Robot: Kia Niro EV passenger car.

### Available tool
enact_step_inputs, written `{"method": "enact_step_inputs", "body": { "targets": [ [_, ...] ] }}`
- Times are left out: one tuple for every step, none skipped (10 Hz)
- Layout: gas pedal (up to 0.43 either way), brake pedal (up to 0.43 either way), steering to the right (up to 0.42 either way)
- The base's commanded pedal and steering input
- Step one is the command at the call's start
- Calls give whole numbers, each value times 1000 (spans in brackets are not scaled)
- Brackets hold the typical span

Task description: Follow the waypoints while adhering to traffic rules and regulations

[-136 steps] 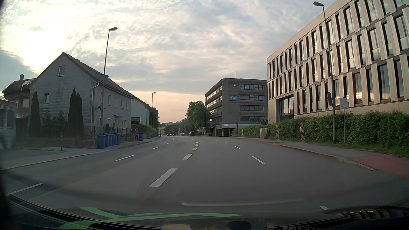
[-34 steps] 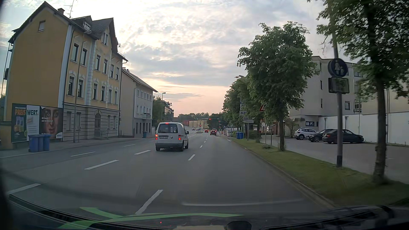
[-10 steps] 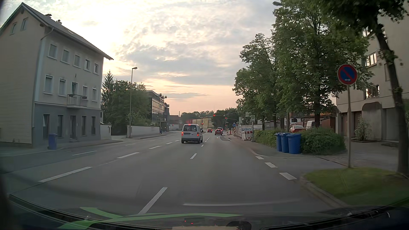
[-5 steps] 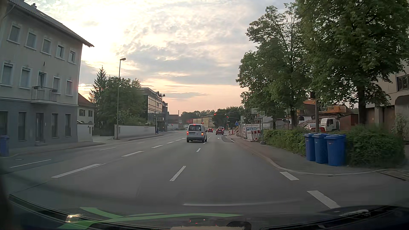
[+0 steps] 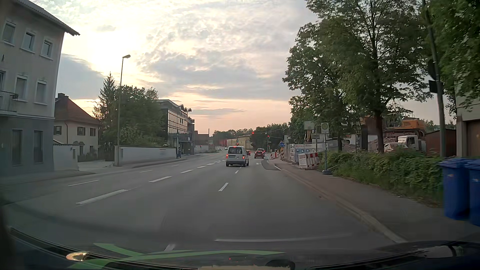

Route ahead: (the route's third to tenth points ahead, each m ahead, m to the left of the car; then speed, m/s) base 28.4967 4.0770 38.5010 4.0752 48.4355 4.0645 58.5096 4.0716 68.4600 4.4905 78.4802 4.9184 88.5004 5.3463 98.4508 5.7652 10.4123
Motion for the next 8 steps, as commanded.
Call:
{"method": "enact_step_inputs", "body": {
  "targets": [
    [0, 37, -4],
    [0, 73, -1],
    [0, 104, 1],
    [0, 104, 3],
    [0, 104, 3],
    [0, 91, 1],
    [0, 61, 1],
    [0, 55, 1]
  ]
}}
